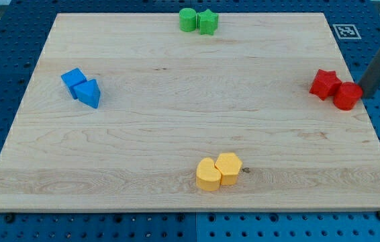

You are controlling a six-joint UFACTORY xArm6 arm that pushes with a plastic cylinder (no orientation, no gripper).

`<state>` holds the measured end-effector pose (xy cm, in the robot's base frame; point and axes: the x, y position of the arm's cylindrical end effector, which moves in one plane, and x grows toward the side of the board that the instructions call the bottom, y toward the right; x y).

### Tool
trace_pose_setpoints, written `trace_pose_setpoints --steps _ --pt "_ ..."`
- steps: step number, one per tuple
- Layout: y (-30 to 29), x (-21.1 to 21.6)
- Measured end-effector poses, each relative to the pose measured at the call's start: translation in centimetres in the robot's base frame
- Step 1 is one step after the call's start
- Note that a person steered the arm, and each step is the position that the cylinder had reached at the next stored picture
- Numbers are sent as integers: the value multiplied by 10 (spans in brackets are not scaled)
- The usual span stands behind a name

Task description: Push the red circle left a bit

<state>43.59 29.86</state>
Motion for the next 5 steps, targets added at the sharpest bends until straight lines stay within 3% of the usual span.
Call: trace_pose_setpoints --steps 1,3,5 --pt "-8 13" --pt "-43 -6" --pt "-73 27"
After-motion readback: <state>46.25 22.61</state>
